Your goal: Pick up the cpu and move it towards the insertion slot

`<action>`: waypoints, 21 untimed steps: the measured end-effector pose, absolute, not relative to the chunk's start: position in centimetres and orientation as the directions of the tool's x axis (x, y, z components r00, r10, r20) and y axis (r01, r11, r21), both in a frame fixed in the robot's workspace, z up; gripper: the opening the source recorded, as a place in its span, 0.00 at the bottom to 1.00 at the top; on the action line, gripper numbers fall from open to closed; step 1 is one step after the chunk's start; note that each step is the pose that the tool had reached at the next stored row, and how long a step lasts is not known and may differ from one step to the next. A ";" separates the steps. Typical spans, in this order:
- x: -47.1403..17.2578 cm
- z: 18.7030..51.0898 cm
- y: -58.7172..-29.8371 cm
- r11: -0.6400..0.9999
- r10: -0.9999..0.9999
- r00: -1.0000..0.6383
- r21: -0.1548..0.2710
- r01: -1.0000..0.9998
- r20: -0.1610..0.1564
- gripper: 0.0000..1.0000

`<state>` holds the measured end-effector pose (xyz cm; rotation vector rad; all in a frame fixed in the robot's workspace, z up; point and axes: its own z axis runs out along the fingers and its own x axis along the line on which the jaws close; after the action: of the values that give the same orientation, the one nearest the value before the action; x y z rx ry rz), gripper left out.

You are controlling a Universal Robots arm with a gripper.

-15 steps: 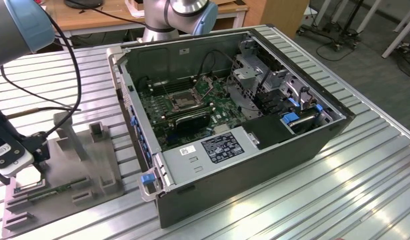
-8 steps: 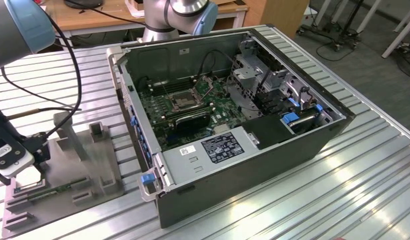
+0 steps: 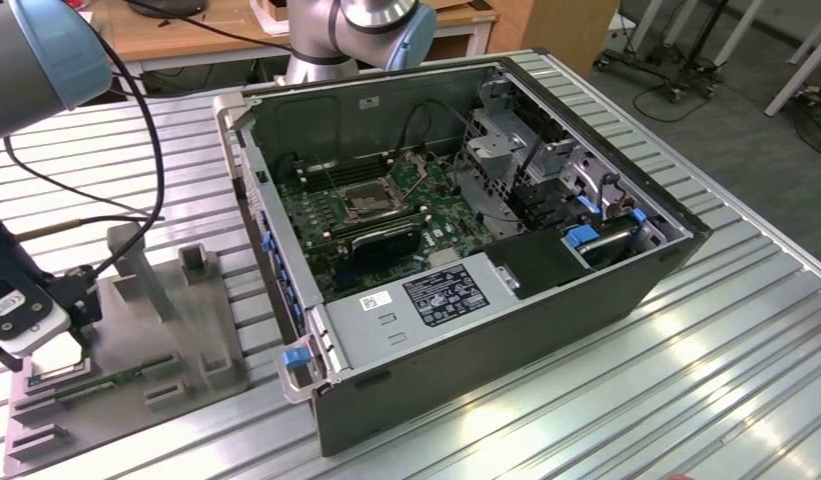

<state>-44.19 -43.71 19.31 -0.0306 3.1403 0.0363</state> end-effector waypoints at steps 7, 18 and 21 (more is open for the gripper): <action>-44.2 19.0 -43.7 1.000 -0.019 -1.000 0.023 -0.019 -0.001 0.65; -44.2 18.8 -43.7 1.000 -0.019 -1.000 0.023 -0.019 -0.001 0.65; -44.2 18.7 -43.7 1.000 -0.019 -1.000 0.023 -0.020 -0.001 0.65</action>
<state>-44.19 -43.71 18.73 -0.0306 3.1403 0.0362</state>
